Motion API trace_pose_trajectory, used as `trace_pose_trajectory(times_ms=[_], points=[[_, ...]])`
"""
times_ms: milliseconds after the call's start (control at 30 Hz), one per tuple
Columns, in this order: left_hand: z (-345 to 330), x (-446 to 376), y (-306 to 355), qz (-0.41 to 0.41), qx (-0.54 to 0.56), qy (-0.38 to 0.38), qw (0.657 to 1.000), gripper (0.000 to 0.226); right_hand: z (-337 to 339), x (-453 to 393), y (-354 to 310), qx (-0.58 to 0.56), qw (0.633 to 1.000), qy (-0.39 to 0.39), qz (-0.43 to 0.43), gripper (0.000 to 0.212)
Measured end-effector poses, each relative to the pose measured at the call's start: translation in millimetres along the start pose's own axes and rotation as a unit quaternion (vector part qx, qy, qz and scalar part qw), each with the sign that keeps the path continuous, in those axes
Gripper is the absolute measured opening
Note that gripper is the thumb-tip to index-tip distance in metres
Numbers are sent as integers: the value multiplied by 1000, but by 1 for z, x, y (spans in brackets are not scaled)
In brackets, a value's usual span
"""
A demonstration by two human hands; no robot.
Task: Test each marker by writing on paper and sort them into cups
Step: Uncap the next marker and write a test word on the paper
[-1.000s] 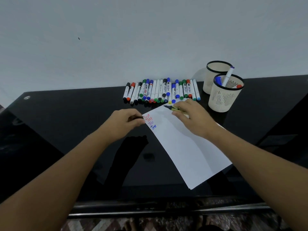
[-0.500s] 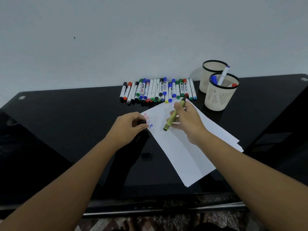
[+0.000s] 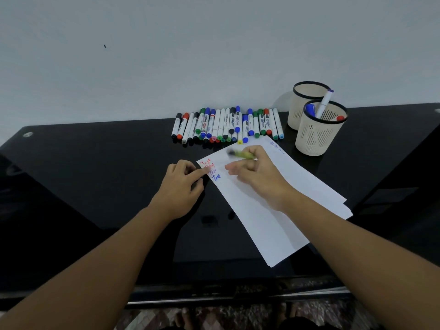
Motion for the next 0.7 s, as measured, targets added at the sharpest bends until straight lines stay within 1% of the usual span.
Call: trace_pose_trajectory(times_ms=[67,100,133,200,267,300,400,433,500,700], points=[[-1,0,0,1,3,-5,1000,42,1,3,3,-41,999,23,26,14],[-2,0,-1,4,7,-6,1000,41,2,5,2,-62,997,34,33,10],[-2,0,-1,8,10,-6,1000,39,3,5,1,-65,996,42,38,18],[-2,-1,-1,8,17,1,1000,40,6,3,0,-11,998,40,57,35],[-2,-1,-2,9,23,5,1000,42,7,-1,2,38,997,31,66,41],[-2,0,-2,10,26,4,1000,43,7,-2,3,52,996,28,67,37],[-2,0,-3,5,30,6,1000,42,5,-4,3,94,991,36,92,11],[-2,1,-3,0,26,8,1000,41,4,-4,2,115,987,40,104,9],[-3,0,-3,-6,19,9,1000,40,1,-3,0,137,983,42,116,10],[-2,0,-3,0,30,12,999,41,-1,0,7,118,989,55,74,19]])
Point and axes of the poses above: each hand's wrist, its own x-axis away from the middle knuckle, its own z-axis out of the back of the hand, y = z × x, the point moved 6 cm from there along -x, towards the middle knuckle, and after that the axes turned 7 degrees about y, right-handed, at the moved point
